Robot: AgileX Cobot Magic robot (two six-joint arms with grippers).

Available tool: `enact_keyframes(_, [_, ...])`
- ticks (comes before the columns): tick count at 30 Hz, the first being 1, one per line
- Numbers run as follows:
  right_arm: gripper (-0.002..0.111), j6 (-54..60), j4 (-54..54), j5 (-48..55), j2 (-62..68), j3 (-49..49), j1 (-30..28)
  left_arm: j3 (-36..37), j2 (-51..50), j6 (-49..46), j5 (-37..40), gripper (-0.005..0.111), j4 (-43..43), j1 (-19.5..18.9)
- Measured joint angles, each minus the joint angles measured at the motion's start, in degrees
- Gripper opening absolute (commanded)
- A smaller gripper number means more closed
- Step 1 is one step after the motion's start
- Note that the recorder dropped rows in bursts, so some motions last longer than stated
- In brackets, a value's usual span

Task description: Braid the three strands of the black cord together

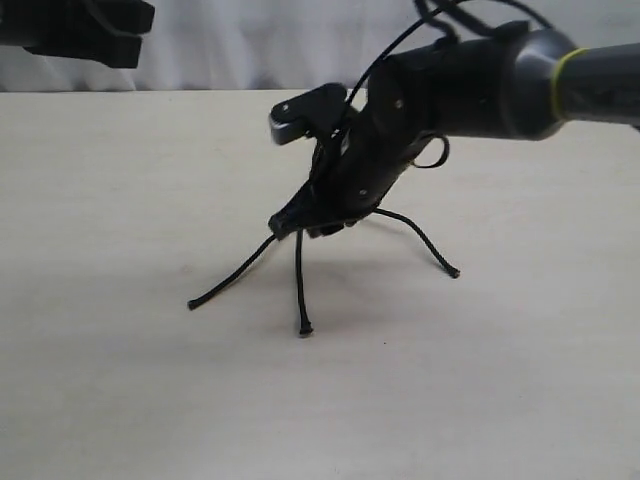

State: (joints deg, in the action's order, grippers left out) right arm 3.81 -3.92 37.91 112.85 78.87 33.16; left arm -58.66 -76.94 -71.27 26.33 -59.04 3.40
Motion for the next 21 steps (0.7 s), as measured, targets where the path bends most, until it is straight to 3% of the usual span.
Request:
enact_keyframes(10, [0.047, 0.0, 0.0, 6.07, 9.88, 5.23, 2.9, 0.52, 1.62, -0.52, -0.26, 0.0, -1.14, 0.0])
enact_keyframes(11, [0.045, 0.0, 0.0, 6.07, 10.22, 5.23, 2.9, 0.52, 1.62, -0.74, -0.26, 0.0, -1.14, 0.0])
enact_keyframes(16, [0.007, 2.02, 0.12, 6.07, 11.04, 5.23, 2.9, 0.61, 1.62, -0.71, -0.26, 0.0, -1.14, 0.0])
enact_keyframes(21, [0.005, 3.84, 0.24, 6.07, 11.49, 5.32, 2.9, 0.61, 1.62, -0.71, -0.26, 0.0, -1.18, 0.0])
